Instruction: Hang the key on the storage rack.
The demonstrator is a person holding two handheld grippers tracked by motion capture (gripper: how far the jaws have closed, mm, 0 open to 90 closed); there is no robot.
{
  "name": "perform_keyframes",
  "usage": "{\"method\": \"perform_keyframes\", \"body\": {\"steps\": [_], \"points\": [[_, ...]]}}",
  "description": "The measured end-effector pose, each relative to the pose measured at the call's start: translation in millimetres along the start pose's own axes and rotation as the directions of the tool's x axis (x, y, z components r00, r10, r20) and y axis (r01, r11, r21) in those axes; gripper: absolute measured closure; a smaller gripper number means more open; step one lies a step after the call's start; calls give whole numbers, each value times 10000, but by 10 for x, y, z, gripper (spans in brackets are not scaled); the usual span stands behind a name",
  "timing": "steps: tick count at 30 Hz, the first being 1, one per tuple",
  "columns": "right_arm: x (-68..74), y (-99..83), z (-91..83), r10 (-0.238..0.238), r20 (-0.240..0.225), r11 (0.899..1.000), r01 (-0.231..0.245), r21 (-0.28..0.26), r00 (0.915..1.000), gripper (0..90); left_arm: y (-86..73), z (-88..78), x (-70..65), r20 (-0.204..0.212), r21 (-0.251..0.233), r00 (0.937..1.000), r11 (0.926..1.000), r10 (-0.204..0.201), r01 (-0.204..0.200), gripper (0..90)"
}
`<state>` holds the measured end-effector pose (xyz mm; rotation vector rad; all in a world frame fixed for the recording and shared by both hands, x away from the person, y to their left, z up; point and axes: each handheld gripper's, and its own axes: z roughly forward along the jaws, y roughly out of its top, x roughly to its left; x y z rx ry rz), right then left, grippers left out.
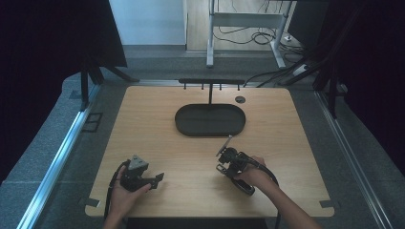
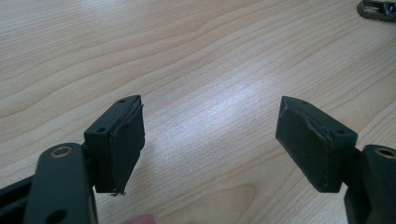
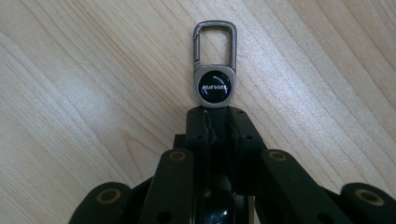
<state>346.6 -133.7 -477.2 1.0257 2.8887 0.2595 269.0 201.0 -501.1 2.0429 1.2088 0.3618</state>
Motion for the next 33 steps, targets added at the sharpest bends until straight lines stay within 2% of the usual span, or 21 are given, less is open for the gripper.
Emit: {"method": "perform_keyframes", "body": {"steps": [19, 27, 33], "points": [[-41, -45, -32, 136, -165, 9994, -142, -330, 9998, 807, -5, -14, 26, -34, -78, 10000, 9999, -92, 92, 246], [-114, -118, -333, 470, -264, 9885, -503, -1426, 9985, 809, -4, -14, 41, -50, -45, 9999, 9999, -98, 98, 246], [-138, -166, -554, 606, -317, 9715, -663, -2275, 9977, 809, -4, -23, 49, -63, -100, 9999, 9999, -105, 105, 246]]}}
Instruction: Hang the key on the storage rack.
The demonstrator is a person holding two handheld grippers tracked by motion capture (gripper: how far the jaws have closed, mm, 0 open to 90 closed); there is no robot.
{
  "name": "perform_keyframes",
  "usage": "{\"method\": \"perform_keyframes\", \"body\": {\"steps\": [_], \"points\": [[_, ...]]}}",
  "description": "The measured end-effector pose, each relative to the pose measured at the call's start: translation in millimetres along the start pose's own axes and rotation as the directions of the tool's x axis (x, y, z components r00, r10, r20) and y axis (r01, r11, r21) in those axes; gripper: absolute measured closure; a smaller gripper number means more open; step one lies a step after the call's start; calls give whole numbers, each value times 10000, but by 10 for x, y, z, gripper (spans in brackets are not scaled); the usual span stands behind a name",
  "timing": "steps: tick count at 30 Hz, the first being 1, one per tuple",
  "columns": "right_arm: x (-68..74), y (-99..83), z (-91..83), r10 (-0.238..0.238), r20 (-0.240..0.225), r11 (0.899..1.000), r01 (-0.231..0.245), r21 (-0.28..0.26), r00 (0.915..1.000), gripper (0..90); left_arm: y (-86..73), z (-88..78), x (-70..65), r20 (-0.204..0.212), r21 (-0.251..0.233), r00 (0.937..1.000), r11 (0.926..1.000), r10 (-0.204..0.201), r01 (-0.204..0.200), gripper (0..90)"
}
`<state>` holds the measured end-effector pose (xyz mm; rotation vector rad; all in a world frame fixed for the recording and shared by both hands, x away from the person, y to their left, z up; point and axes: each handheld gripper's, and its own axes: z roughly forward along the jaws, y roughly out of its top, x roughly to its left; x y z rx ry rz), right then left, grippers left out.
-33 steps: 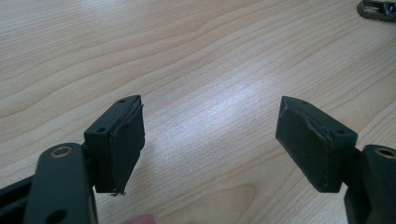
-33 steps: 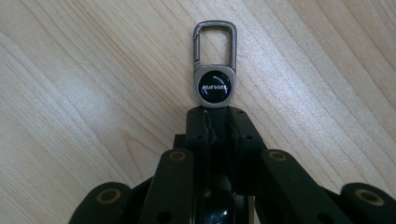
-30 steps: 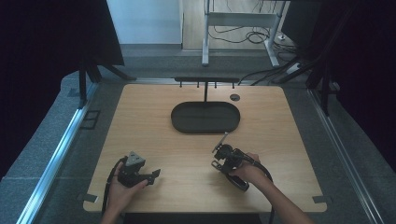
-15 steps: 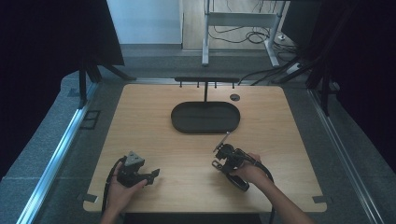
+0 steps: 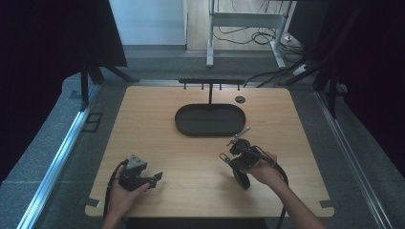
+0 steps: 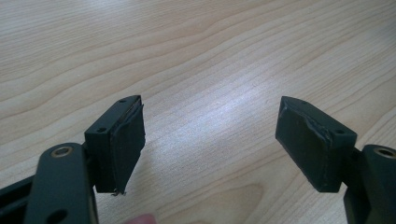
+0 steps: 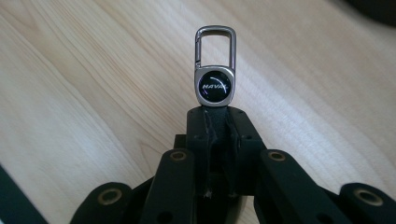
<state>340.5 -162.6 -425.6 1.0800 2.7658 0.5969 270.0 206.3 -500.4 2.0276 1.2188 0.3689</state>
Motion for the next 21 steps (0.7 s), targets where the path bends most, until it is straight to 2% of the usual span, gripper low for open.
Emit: {"method": "perform_keyframes", "body": {"steps": [9, 14, 21], "points": [[-48, -44, -243, 193, -48, 9927, -197, -1189, 9998, 809, -4, 5, 7, -34, 41, 10000, 10000, -23, 23, 247], [-71, -86, -345, 384, 19, 9850, -375, -1682, 9993, 809, -7, 10, 5, -48, 55, 10000, 10000, -55, 56, 250], [-96, -123, -445, 419, -33, 9747, -416, -2196, 9991, 809, -12, 13, 14, -51, 65, 10000, 9999, -80, 80, 250]]}}
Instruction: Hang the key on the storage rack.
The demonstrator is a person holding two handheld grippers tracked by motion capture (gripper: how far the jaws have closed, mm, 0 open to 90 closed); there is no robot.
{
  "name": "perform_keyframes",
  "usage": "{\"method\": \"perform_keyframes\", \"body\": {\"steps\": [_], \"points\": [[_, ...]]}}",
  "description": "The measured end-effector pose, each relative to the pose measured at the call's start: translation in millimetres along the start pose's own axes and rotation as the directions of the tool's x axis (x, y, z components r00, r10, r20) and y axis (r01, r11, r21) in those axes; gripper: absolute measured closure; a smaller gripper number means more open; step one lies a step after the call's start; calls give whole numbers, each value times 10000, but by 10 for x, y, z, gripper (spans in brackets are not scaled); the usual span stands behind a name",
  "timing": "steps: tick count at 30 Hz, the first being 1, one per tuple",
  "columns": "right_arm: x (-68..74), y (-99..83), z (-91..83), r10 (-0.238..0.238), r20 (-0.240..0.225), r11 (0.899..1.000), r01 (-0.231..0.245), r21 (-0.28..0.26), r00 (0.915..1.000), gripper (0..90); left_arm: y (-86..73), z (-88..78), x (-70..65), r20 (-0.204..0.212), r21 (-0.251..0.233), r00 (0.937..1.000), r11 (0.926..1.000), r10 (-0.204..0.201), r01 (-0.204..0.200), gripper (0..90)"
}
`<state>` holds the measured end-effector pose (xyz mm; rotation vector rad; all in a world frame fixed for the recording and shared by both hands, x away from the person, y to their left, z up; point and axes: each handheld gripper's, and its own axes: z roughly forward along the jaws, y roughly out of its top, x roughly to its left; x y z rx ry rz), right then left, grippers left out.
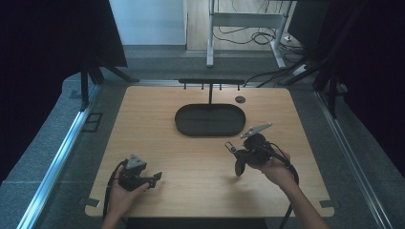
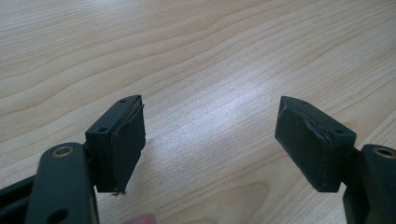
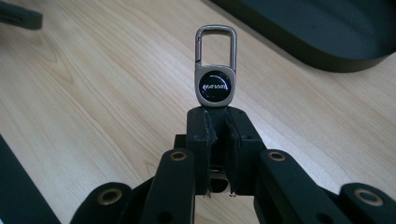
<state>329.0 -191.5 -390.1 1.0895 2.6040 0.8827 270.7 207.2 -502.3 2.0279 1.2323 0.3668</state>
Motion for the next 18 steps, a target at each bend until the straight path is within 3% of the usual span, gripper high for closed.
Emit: {"method": "perform_keyframes", "body": {"steps": [10, 18], "points": [[-45, 6, -157, 184, 113, 9955, -172, -932, 9998, 809, -4, -1, 11, -33, 28, 10000, 10000, 29, -29, 250], [-91, 1, -266, 364, 209, 9836, -321, -1774, 9991, 809, -8, 5, 15, -40, 36, 10000, 10000, -38, 38, 250]]}}
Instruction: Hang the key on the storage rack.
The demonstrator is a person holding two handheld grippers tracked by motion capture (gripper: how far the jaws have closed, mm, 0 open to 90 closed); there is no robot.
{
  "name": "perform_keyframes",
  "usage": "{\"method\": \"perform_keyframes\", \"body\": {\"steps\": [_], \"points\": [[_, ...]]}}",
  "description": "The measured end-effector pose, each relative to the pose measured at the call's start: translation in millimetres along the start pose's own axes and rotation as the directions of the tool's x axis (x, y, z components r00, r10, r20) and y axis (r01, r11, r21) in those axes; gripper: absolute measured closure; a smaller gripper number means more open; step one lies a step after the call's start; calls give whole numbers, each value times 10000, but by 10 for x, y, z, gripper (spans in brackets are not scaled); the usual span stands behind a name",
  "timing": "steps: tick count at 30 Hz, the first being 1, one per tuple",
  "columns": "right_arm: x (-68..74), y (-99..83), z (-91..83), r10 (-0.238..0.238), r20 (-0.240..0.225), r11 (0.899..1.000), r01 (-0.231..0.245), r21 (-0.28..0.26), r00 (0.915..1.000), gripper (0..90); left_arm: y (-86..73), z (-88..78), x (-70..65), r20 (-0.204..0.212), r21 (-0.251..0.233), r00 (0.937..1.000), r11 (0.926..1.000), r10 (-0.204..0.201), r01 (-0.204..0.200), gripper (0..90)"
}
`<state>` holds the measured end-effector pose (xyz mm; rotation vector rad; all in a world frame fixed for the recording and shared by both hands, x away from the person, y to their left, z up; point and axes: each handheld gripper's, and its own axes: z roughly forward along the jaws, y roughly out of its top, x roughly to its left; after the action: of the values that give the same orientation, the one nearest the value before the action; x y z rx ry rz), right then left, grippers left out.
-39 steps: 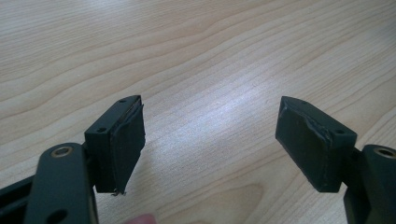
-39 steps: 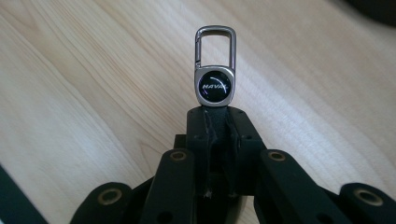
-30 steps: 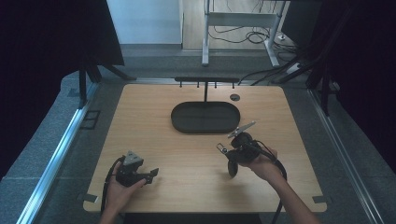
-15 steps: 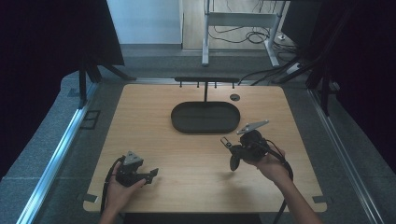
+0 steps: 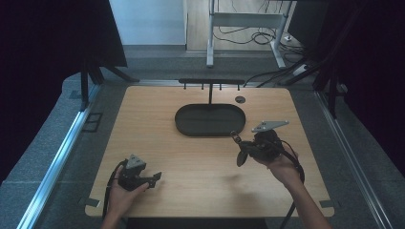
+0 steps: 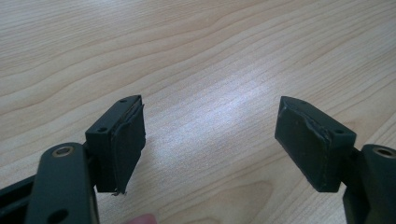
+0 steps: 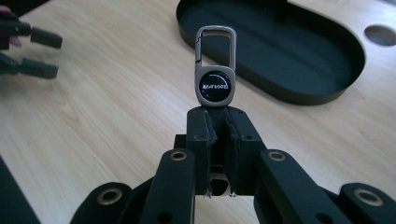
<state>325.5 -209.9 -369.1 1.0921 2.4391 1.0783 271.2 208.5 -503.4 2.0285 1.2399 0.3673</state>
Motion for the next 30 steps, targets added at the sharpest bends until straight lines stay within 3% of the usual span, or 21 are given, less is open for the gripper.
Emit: {"method": "perform_keyframes", "body": {"steps": [15, 30], "points": [[-109, 112, -142, 419, 391, 9931, -373, -1115, 9984, 809, -1, 3, -1, 20, 32, 10000, 10000, 17, -17, 251], [-282, 366, -118, 517, 752, 9902, -414, -1333, 9958, 809, 0, 9, -1, 86, 53, 9999, 10000, 56, -57, 250]]}}
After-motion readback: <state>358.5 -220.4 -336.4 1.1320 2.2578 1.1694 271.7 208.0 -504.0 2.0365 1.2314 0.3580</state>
